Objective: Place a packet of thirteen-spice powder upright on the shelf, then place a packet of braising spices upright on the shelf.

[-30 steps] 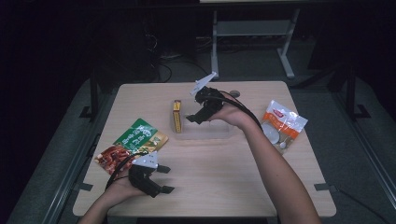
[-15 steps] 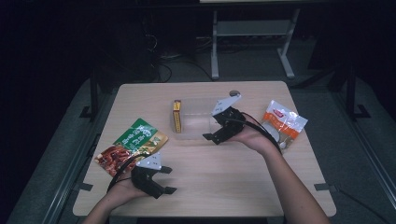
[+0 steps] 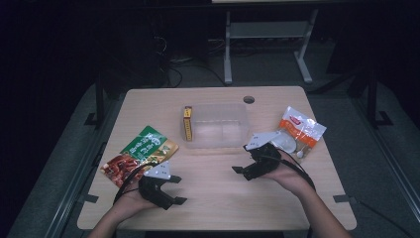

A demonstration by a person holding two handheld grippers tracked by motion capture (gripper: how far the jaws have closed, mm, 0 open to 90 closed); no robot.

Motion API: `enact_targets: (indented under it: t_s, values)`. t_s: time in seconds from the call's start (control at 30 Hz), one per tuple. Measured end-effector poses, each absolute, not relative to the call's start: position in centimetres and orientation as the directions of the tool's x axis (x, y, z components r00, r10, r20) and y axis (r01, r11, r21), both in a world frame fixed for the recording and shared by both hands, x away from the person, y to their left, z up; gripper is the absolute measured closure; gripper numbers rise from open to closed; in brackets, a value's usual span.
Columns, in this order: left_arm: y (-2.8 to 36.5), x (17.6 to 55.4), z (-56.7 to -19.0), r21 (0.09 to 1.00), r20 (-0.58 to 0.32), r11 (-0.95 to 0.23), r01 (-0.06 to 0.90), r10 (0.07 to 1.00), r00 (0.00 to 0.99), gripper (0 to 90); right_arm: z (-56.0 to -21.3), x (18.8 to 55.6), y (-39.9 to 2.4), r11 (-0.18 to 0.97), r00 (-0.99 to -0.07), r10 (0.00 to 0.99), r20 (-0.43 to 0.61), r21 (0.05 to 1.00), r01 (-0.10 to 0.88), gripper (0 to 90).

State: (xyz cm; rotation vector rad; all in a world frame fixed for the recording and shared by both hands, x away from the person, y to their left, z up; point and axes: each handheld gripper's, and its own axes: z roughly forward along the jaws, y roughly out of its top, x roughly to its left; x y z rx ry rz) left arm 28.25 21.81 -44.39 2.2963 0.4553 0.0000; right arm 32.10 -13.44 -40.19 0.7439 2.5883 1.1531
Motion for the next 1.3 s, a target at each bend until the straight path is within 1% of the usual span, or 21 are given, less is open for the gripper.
enact_targets:
  t_s: [0.07,0.3,0.43,0.57,0.77,0.9,1.1,1.3]
  values:
    - [21.9,28.2,-44.3,0.701,-0.147,-0.63,0.334,0.331,0.932,23.0,-40.6,31.5,-14.2,0.546,-0.845,0.534,0.023,0.754,0.366,16.2]
    - [22.5,28.4,-44.0,0.692,-0.126,-0.64,0.335,0.35,0.928,23.0,-42.2,29.9,-16.2,0.484,-0.813,0.58,0.05,0.782,0.394,16.2]
    - [23.0,28.6,-43.3,0.689,-0.106,-0.64,0.34,0.375,0.921,22.6,-42.7,29.3,-16.5,0.486,-0.807,0.588,0.055,0.773,0.407,14.8]
    - [23.9,29.0,-42.5,0.69,-0.085,-0.632,0.352,0.412,0.907,19.8,-43.1,28.4,-17.3,0.475,-0.801,0.595,0.065,0.775,0.416,14.8]
    - [25.4,29.4,-41.6,0.7,-0.073,-0.611,0.369,0.454,0.888,19.8,-43.4,27.7,-18.0,0.465,-0.794,0.603,0.074,0.776,0.426,14.4]
    - [26.5,29.9,-41.0,0.703,-0.062,-0.6,0.383,0.484,0.873,19.8,-43.5,27.8,-18.4,0.452,-0.79,0.608,0.082,0.782,0.429,14.5]
    - [28.2,31.0,-40.3,0.703,-0.029,-0.585,0.404,0.544,0.839,19.8,-43.7,27.9,-18.1,0.467,-0.794,0.604,0.068,0.777,0.422,14.4]
    - [29.5,31.8,-39.8,0.702,-0.001,-0.579,0.415,0.582,0.813,19.8,-43.8,27.9,-18.0,0.468,-0.797,0.599,0.073,0.776,0.423,14.4]
